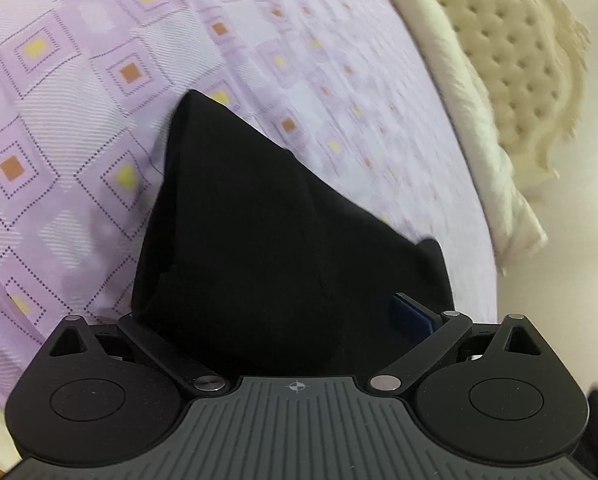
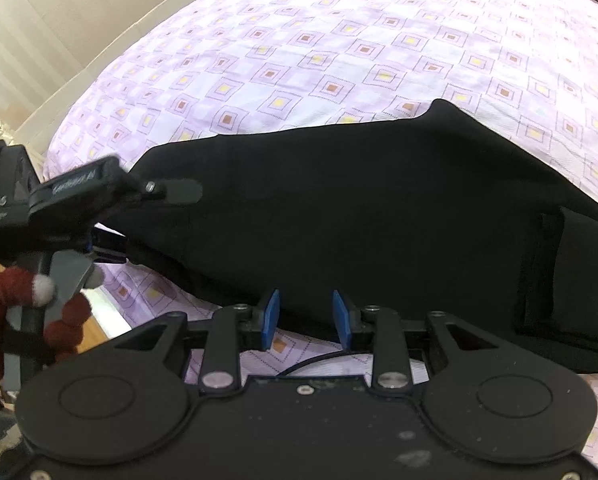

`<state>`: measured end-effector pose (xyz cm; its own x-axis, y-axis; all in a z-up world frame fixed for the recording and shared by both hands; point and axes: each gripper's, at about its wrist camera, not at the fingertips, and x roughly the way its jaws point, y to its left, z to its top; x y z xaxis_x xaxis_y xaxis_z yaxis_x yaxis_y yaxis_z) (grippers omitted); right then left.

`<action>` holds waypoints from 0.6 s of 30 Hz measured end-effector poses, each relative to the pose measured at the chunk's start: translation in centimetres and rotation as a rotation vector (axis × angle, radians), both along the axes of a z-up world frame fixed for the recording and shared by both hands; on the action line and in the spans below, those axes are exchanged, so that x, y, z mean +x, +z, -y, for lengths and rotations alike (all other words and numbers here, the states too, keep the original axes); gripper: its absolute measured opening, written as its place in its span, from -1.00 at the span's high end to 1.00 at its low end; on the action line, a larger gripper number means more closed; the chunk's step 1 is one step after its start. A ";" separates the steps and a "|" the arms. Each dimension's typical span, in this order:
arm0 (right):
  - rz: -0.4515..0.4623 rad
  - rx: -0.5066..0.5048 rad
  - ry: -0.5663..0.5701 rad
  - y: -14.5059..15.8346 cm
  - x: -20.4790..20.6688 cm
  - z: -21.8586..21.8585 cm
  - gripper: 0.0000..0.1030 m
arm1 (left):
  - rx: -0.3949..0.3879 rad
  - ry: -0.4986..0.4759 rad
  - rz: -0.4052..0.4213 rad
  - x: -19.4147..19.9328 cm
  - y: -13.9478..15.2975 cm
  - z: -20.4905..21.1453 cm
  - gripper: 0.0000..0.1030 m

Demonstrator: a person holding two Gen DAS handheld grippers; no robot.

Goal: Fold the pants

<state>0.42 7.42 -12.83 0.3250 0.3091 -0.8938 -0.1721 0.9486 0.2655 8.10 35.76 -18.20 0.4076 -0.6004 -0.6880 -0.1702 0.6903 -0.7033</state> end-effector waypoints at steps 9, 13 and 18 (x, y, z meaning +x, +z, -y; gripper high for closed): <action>0.043 -0.052 -0.072 -0.3 0.5 3.4 0.37 | 0.284 -0.108 0.158 0.3 5.9 3.4 0.49; 0.039 -0.092 -0.105 -2.5 1.4 5.1 0.42 | 0.326 -0.129 0.270 -0.4 9.6 5.1 0.49; -0.015 -0.089 -0.060 -6.5 1.9 5.9 0.67 | 0.397 -0.235 0.387 -1.9 13.7 10.8 0.49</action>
<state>2.30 1.48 -19.30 0.3271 0.2084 -0.9217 -0.1104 0.9771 0.1818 6.21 24.97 -4.47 0.5610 -0.4327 -0.7057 0.2357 0.9007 -0.3649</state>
